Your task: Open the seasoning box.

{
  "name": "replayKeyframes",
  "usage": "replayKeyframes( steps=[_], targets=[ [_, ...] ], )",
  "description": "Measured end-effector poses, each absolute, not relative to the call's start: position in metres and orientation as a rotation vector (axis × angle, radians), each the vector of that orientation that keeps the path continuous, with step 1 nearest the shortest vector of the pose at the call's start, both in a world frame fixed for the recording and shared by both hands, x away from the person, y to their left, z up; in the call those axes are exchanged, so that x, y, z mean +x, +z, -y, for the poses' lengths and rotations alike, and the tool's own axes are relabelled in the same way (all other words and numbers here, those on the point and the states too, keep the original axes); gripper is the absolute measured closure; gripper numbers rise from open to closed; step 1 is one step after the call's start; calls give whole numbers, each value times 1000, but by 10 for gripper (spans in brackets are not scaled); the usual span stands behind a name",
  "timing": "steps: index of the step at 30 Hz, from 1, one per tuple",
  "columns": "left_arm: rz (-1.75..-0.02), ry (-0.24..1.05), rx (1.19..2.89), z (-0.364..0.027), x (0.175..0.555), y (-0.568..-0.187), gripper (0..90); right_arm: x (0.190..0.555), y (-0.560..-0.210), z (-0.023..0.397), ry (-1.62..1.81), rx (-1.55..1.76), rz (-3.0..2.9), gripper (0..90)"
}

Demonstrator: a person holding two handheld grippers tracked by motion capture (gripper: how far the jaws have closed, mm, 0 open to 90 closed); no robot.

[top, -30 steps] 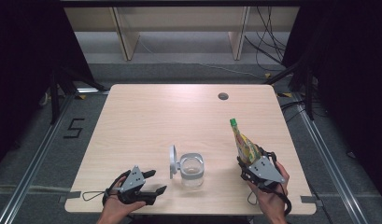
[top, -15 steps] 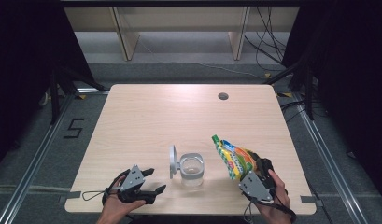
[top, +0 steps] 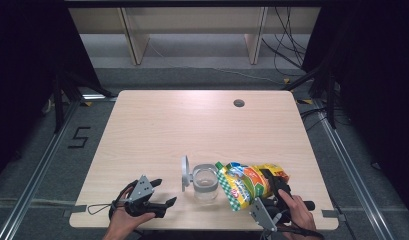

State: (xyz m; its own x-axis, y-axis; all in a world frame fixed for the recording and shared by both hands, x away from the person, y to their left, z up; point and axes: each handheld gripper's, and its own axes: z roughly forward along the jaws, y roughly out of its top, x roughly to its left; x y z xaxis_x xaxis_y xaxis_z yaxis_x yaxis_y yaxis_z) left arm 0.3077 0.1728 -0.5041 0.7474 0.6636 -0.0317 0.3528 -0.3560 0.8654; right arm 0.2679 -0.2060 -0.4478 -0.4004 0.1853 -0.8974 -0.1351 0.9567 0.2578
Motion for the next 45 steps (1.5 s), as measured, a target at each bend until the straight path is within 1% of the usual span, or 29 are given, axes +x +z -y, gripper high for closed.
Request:
replayKeyframes(
  steps=[7,8,10,16,17,22,24,29,32,33,35,45],
  targets=[
    [-761,407,1980,-173,308,-504,203,267,-441,198,236,-80,-1931,366],
    [-757,405,1991,-174,308,-503,203,268,-439,195,177,-162,-1919,366],
    [-764,413,1976,-174,307,-503,205,269,-437,192,149,-223,-1916,366],
    [-765,413,1969,-174,307,-503,214,270,-439,190,59,-270,-1916,369],
    [-765,414,1968,-174,307,-503,215,272,-437,190,47,-327,-1900,370],
    [-773,409,1975,-173,307,-503,218,275,-434,189,-20,-408,-1868,372],
    [-763,419,1977,-173,308,-504,219,274,-436,191,-19,-349,-1879,373],
    [-779,396,1966,-173,307,-503,219,281,-426,186,-73,-477,-1838,374],
    [-765,415,1972,-173,308,-503,220,281,-425,184,-100,-478,-1838,375],
    [-758,423,1980,-174,308,-502,221,282,-426,184,-98,-473,-1844,405],
    [-768,415,1971,-174,307,-502,220,284,-423,181,-119,-537,-1834,424],
    [-758,411,1973,-174,308,-503,222,285,-421,177,-162,-596,-1812,435]
  ],
)
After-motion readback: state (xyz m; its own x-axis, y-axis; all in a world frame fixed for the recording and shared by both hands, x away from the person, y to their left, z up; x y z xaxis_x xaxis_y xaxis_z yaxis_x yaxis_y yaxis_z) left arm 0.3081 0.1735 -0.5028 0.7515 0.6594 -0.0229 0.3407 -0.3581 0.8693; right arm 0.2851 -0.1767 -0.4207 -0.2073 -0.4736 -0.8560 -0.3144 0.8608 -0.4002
